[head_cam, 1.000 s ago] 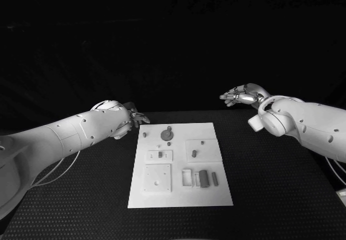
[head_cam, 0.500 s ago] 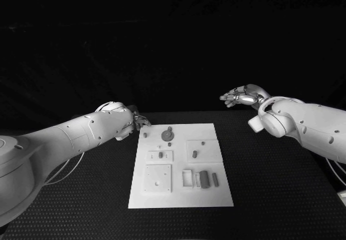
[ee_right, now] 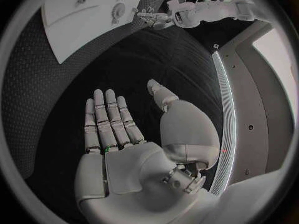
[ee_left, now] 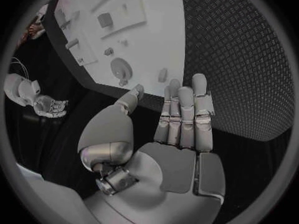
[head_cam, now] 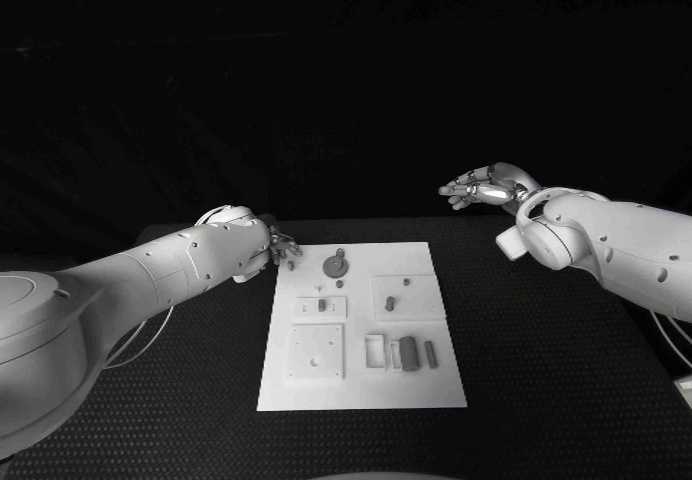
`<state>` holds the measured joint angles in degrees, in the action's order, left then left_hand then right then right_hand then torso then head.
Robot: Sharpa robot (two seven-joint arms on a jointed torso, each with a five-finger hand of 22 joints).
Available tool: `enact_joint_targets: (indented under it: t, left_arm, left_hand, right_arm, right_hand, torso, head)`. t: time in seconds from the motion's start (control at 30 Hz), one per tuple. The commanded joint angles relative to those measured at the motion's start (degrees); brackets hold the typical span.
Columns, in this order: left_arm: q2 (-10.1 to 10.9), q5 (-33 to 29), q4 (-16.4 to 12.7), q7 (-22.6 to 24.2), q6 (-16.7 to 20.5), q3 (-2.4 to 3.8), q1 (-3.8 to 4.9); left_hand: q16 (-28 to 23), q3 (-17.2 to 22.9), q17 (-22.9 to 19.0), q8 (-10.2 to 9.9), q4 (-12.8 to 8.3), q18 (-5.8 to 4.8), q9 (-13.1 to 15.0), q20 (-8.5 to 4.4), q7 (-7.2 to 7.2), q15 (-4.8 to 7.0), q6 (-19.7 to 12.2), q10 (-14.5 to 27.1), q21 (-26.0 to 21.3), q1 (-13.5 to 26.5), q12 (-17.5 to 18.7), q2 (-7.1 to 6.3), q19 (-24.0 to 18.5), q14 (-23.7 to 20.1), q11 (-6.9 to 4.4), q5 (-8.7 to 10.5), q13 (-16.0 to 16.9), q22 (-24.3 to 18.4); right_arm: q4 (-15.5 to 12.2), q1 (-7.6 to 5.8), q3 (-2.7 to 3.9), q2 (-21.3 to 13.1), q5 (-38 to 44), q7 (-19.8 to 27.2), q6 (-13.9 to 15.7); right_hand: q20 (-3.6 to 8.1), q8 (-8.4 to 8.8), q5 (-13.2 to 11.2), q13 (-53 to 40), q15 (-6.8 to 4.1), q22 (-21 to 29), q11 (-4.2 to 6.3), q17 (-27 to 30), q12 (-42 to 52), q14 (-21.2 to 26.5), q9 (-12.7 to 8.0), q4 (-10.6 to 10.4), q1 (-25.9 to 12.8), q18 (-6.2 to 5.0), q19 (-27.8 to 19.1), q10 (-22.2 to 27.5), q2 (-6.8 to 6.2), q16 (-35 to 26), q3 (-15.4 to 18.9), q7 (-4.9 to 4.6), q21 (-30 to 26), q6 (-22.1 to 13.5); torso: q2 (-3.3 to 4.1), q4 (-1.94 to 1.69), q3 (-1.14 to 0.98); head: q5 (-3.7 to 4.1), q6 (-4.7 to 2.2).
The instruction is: Assemble the parts on the task board
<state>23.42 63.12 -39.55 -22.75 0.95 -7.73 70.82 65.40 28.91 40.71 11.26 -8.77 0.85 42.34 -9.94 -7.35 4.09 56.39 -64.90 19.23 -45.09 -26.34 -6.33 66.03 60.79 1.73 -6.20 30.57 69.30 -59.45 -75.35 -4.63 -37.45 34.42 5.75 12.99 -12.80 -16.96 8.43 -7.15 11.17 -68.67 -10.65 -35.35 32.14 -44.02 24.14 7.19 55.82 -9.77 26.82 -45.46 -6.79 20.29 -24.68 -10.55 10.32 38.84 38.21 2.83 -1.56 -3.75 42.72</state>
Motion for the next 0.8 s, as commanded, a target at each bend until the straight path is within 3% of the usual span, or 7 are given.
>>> enact_joint_targets:
  t: [0.03,0.27,0.6,0.8]
  left_arm:
    - [-0.44,0.37,0.4,0.68,-1.3,-0.14,-0.36]
    - [-1.0,0.37,1.78,1.01,-1.03,-0.17,-1.4]
    - [-1.07,0.31,2.28,1.3,-0.94,-0.17,-1.46]
    - [-0.99,-0.57,2.35,1.5,-0.87,-0.17,-1.46]
  left_hand:
    - [0.12,0.11,0.08,0.2,-0.36,0.64,-0.08,-0.02,0.05,0.34,0.13,-0.37,-0.33,-0.23,0.39,0.57,0.19,0.24,-0.07,-0.36,-0.08,0.06]
    - [0.06,0.28,0.06,0.09,-1.02,0.61,-0.4,0.0,0.04,0.31,0.27,-0.45,-0.44,-0.61,0.57,1.11,0.19,0.21,-0.03,-0.54,-0.29,0.15]
    - [0.01,0.34,0.04,-0.03,-1.43,0.57,-0.69,0.04,-0.01,0.27,0.31,-0.52,-0.55,-0.66,0.72,1.9,0.21,0.21,0.0,-0.63,-0.46,0.22]
    - [-0.1,0.33,-0.01,-0.24,-1.76,0.52,-1.04,0.09,-0.1,0.21,0.2,-0.52,-0.75,-0.42,0.92,3.32,0.17,0.17,0.07,-0.72,-0.67,0.29]
  right_arm:
    - [-0.07,0.0,0.03,0.15,0.04,0.67,-0.68]
    - [-0.13,0.0,0.03,0.24,0.04,0.64,-0.68]
    - [-0.2,0.0,0.03,0.25,0.05,0.64,-0.69]
    - [-0.24,0.0,0.03,0.24,0.05,0.62,-0.73]
  right_hand:
    - [-0.04,-0.21,0.02,0.09,0.01,-0.09,-0.13,-0.06,0.31,0.5,-0.06,-0.25,-0.29,1.06,-0.28,0.37,-0.05,-0.25,0.08,-3.47,-0.27,-0.45]
    - [-0.03,-0.21,0.02,0.1,0.01,-0.13,-0.12,-0.08,0.32,0.5,-0.07,-0.26,-0.27,1.06,-0.28,0.38,-0.03,-0.26,0.09,-3.46,-0.3,-0.45]
    - [-0.03,-0.23,0.02,0.12,0.01,-0.19,-0.12,-0.1,0.34,0.5,-0.08,-0.26,-0.26,1.07,-0.27,0.38,0.0,-0.27,0.1,-3.46,-0.34,-0.45]
    - [-0.03,-0.23,0.02,0.12,0.01,-0.22,-0.12,-0.11,0.35,0.5,-0.09,-0.26,-0.25,1.07,-0.27,0.38,0.0,-0.28,0.11,-3.46,-0.36,-0.44]
  torso:
    - [-0.02,-0.01,0.02]
    - [0.0,0.03,0.03]
    - [-0.03,-0.02,-0.02]
    - [-0.04,-0.03,-0.02]
  head:
    - [-0.04,0.04]
    - [0.15,0.08]
    - [0.41,0.24]
    - [0.42,0.26]
